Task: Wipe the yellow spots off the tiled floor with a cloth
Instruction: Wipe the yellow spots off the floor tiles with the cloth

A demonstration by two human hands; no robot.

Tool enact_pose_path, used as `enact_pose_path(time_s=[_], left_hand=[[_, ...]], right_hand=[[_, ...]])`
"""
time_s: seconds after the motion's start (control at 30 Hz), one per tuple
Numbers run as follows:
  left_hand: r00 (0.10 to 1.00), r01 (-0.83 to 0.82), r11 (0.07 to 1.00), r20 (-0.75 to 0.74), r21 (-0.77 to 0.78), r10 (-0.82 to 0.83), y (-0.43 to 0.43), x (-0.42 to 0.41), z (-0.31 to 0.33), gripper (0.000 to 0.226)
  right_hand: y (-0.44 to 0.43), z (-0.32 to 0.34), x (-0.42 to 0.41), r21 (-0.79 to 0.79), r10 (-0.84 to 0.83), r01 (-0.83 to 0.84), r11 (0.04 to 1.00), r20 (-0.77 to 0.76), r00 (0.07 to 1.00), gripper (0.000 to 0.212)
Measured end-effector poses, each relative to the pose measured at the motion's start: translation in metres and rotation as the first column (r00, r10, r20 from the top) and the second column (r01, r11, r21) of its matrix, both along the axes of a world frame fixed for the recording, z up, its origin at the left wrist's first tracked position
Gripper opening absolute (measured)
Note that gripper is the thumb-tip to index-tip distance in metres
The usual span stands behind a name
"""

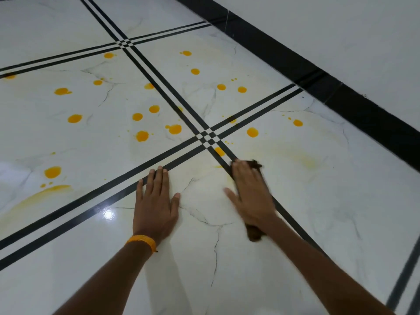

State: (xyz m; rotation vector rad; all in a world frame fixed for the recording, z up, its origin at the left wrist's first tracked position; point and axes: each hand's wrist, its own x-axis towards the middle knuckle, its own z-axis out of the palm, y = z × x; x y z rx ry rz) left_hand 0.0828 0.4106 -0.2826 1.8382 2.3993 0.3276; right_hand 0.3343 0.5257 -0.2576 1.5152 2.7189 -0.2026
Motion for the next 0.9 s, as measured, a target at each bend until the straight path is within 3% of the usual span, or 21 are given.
enact_pose_path(time_s=[0.1,0.17,0.23,0.3,0.4,0.47,0.53,0.6,0.67,0.73,0.8,0.9], left_hand=[[1.000,0.000,1.000,-0.011,-0.012,0.000,0.001,0.001,0.002,0.072],[1.000,-0.001,1.000,-0.017,-0.011,0.001,0.001,0.002,0.001,0.072],[1.000,0.000,1.000,-0.012,-0.012,0.000,0.001,0.000,0.001,0.072],[1.000,0.007,1.000,-0.003,-0.005,-0.007,0.002,-0.001,0.000,0.072],[1.000,0.012,1.000,0.012,-0.007,-0.012,0.001,-0.002,-0.001,0.072],[1.000,0.004,1.000,0.016,0.000,-0.004,0.000,-0.001,-0.001,0.072],[1.000,-0.005,1.000,0.008,-0.003,0.005,0.001,-0.001,0.001,0.072],[1.000,-0.010,1.000,0.001,0.004,0.010,0.002,0.002,0.003,0.071],[1.000,-0.001,1.000,0.001,0.003,0.001,0.002,0.002,0.004,0.071],[1.000,0.000,1.000,0.010,-0.011,0.001,0.000,0.000,0.006,0.072],[1.000,0.003,1.000,0.011,-0.017,-0.003,0.000,0.001,0.006,0.072],[1.000,0.003,1.000,0.018,-0.031,-0.003,0.000,0.001,0.006,0.073]], right_hand=[[0.038,0.000,0.064,0.116,-0.275,0.271,0.956,0.028,0.961,0.088],[0.084,0.005,0.076,0.093,-0.529,0.529,0.844,-0.023,0.848,0.096],[0.114,0.007,0.050,0.031,-0.644,0.648,0.761,-0.076,0.761,0.099],[0.116,0.008,0.007,0.051,-0.593,0.597,0.800,-0.080,0.801,0.097],[0.063,0.008,-0.028,0.080,-0.191,0.188,0.979,0.036,0.981,0.086],[0.022,0.006,0.002,0.011,0.010,-0.011,1.000,0.037,0.999,0.082],[0.015,0.003,0.048,0.056,-0.009,0.006,0.998,0.049,0.999,0.082],[0.046,0.004,0.071,0.119,-0.227,0.218,0.969,0.064,0.972,0.090],[0.082,0.006,0.045,0.082,-0.454,0.454,0.887,-0.015,0.891,0.097],[0.101,0.009,-0.008,0.035,-0.519,0.522,0.852,-0.071,0.852,0.094],[0.104,0.009,-0.058,0.070,-0.420,0.427,0.902,-0.095,0.903,0.089],[0.044,0.008,-0.100,0.071,-0.045,0.044,0.996,0.010,0.999,0.089]])
